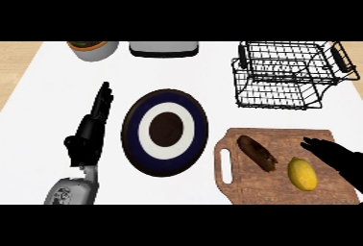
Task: Pick the lemon from the cutting board and place it in the tiered basket
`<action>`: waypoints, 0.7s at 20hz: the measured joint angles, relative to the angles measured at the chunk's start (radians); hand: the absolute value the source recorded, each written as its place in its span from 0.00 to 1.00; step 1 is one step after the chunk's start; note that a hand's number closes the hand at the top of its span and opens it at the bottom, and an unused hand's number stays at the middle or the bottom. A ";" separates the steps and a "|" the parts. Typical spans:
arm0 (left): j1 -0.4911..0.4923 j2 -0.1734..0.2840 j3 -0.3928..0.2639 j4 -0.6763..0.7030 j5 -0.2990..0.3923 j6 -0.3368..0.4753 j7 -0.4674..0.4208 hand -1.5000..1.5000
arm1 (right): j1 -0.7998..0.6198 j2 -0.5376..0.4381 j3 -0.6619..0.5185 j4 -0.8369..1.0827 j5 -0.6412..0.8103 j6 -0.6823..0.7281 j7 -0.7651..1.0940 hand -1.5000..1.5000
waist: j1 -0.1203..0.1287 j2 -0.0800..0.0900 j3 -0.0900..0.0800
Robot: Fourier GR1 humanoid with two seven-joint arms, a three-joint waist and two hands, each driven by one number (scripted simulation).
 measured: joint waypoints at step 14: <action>0.007 -0.022 -0.006 -0.005 -0.022 0.002 0.004 0.50 | -0.062 0.060 0.030 0.129 0.058 -0.058 -0.008 0.00 | 0.000 0.000 0.000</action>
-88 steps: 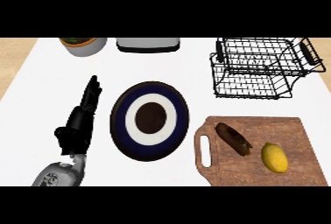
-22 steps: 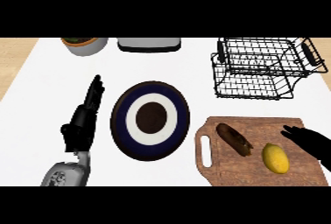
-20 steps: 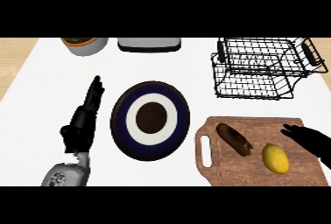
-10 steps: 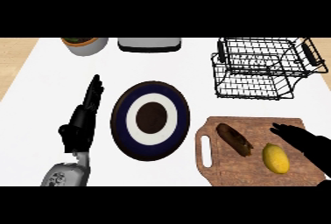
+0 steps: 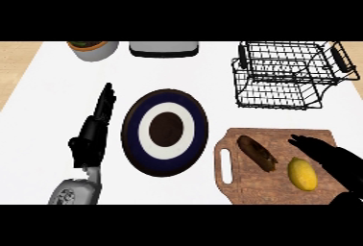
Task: Pick the lemon from the cutting board and place it in the tiered basket
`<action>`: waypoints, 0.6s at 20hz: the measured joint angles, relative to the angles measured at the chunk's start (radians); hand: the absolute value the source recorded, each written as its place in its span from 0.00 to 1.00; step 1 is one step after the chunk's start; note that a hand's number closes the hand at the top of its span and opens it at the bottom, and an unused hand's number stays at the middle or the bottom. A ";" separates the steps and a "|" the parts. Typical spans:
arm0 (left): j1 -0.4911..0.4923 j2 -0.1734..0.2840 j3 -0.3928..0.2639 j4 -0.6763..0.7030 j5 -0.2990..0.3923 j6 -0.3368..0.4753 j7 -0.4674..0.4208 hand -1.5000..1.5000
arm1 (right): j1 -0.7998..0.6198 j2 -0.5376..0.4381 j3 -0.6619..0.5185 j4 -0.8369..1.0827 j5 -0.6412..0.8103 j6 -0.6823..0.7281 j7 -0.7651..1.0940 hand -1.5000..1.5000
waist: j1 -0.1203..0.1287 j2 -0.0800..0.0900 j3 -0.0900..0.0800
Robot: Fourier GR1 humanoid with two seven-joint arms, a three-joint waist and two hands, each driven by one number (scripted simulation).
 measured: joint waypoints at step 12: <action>-0.004 -0.005 0.016 -0.013 -0.013 -0.016 0.011 0.50 | 0.023 0.069 -0.003 0.043 -0.003 -0.078 -0.008 1.00 | -0.001 0.000 0.000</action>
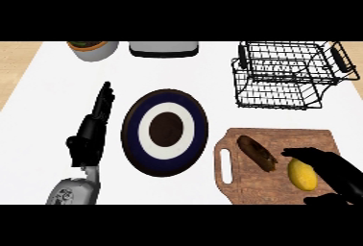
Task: Pick the lemon from the cutting board and place it in the tiered basket
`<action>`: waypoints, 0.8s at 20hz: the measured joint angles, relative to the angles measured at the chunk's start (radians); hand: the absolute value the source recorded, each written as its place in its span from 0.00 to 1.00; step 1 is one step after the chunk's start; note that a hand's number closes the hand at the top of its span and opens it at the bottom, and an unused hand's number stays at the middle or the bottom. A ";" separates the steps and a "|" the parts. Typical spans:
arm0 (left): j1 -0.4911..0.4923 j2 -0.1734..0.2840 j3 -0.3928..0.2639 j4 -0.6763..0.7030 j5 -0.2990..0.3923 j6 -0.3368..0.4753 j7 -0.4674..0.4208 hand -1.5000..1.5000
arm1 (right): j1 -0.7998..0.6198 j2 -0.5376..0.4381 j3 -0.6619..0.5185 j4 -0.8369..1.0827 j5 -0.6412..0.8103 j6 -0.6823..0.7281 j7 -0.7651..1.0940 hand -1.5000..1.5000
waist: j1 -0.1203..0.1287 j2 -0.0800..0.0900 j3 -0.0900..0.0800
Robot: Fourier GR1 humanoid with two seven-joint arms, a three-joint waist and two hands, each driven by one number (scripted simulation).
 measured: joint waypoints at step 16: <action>-0.016 0.002 -0.001 -0.003 0.006 -0.025 0.004 0.50 | -0.186 0.239 0.253 0.058 0.416 -0.019 0.630 1.00 | 0.029 0.001 -0.010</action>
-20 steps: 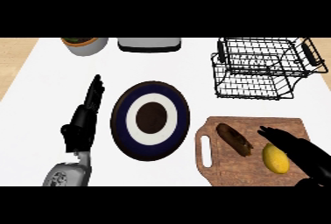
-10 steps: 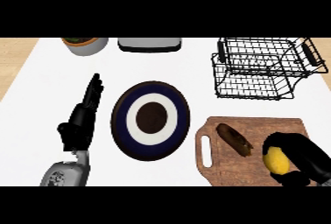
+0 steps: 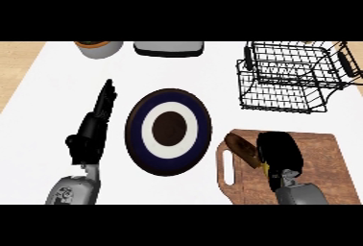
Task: Pick the lemon from the cutting board and place it in the tiered basket
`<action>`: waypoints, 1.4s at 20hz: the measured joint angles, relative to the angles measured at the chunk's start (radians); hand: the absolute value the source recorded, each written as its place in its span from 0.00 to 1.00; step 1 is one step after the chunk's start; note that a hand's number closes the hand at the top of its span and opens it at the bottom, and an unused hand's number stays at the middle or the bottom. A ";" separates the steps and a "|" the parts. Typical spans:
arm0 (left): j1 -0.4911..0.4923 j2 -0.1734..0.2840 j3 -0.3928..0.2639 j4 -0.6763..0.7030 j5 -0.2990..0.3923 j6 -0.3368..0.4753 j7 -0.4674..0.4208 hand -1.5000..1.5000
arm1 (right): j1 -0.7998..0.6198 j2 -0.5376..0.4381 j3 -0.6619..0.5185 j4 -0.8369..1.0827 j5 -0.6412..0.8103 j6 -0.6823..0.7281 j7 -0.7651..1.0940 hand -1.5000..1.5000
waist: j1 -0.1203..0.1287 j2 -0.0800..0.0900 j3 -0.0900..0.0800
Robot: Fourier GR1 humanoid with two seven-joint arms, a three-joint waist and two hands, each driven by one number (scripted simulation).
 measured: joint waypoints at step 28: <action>0.015 -0.013 -0.001 0.016 -0.014 0.027 -0.010 0.50 | -0.653 0.070 -0.071 -0.429 -0.171 0.404 0.634 1.00 | -0.026 -0.004 0.009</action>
